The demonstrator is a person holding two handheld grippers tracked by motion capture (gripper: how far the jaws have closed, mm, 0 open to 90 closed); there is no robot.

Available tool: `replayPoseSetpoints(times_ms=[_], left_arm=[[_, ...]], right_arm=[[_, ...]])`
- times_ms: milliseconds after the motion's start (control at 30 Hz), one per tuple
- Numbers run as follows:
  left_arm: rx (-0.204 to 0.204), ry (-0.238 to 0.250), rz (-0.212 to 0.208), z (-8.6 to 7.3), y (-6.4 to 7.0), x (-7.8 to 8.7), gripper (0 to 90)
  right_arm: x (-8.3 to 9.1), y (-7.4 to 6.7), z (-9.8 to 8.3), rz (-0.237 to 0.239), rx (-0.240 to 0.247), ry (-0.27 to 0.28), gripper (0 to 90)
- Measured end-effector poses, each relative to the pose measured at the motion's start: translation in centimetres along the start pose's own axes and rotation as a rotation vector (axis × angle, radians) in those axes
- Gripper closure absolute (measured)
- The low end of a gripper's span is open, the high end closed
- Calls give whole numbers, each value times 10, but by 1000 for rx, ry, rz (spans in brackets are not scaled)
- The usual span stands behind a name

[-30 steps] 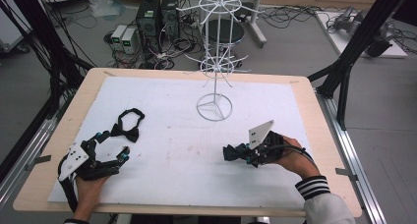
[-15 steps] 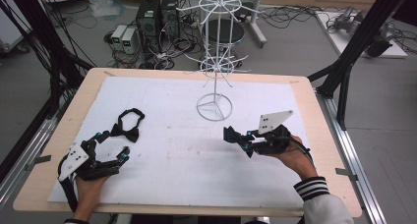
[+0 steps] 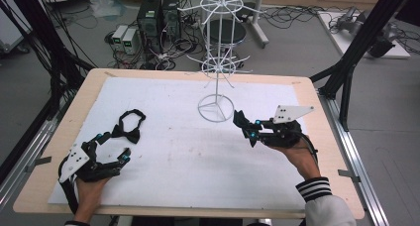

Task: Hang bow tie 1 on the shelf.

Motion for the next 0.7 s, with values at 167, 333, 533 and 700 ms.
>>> replayPoseSetpoints(times_ms=[167, 333, 533, 700], left_arm=[[0, 0, 0, 0, 0, 0, 91], [0, 0, 0, 0, 0, 0, 90], [0, 0, 0, 0, 0, 0, 91], [1, 0, 0, 0, 0, 0, 91]], right_arm=[[7, 9, 4, -58, -32, 45, 747], [13, 15, 7, -105, -55, 80, 747], [22, 26, 12, -180, -94, 131, 748], [28, 35, 17, -230, -128, 175, 748]])
Point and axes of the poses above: each handheld gripper's, and its own axes: x roughly backward along the jaws, z roughly out of its top, y roughly to its right, the point moved 7 cm from there along -x, roughly forward along the jaws, and after that the axes turned 3 degrees about x, right-handed, at the moved point
